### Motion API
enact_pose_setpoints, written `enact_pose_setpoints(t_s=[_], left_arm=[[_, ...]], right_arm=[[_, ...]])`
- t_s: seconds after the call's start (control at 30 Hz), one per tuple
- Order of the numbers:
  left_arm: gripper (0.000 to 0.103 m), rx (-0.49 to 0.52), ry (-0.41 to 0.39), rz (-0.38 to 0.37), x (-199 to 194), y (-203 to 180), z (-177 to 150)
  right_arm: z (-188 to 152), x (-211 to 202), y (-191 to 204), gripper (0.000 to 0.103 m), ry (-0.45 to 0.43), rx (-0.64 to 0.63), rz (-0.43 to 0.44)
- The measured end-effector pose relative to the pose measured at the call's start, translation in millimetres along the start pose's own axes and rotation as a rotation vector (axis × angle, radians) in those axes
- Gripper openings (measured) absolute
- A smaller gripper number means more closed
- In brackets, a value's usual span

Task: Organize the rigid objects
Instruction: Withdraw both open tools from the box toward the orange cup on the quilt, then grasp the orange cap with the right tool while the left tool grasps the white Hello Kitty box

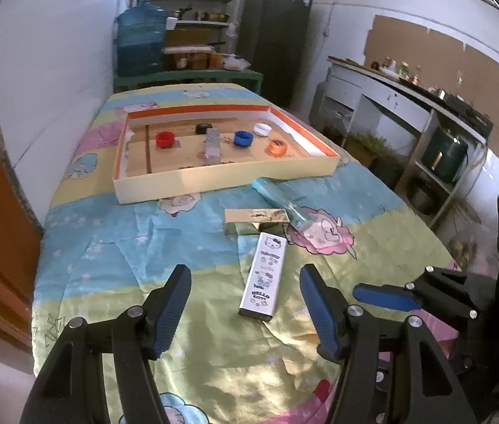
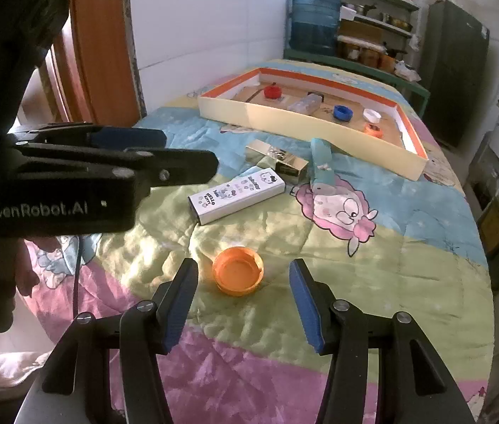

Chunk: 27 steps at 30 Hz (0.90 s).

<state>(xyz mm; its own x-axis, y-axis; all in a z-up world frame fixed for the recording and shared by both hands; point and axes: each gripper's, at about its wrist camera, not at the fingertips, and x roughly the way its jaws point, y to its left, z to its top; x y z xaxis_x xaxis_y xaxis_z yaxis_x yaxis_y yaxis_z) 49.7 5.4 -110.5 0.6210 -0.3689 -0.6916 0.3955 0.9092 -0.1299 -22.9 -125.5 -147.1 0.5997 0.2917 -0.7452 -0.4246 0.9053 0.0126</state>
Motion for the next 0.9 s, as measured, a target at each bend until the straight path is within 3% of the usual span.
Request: enact_pose_setpoints(t_s=[0.2, 0.27, 0.3, 0.5, 0.83, 0.9], left_arm=[[0.063, 0.087, 0.039, -0.026, 15.8, -9.5, 1.0], [0.063, 0.114, 0.054, -0.031, 22.2, -12.3, 1.9], [0.063, 0.129, 0.061, -0.037, 25.6, -13.4, 2.9], [0.063, 0.194, 0.101, -0.049, 47.4, -18.2, 8.1], [0.063, 0.200, 0.159, -0.053, 64.8, -19.0, 12.4], [0.059, 0.202, 0.157, -0.037, 64.0, -20.2, 12.2]], right_arm=[[-1.0, 4.3, 1.2, 0.053, -0.002, -0.006, -0.007], [-1.8, 5.4, 1.2, 0.032, 0.003, -0.005, -0.010], [-2.2, 6.8, 0.0, 0.031, 0.010, -0.001, -0.009], [-2.8, 4.9, -2.1, 0.031, 0.007, -0.007, -0.016], [-6.2, 2.9, -8.3, 0.031, 0.006, 0.022, -0.018], [-6.3, 3.2, -8.8, 0.031, 0.006, 0.024, -0.016]])
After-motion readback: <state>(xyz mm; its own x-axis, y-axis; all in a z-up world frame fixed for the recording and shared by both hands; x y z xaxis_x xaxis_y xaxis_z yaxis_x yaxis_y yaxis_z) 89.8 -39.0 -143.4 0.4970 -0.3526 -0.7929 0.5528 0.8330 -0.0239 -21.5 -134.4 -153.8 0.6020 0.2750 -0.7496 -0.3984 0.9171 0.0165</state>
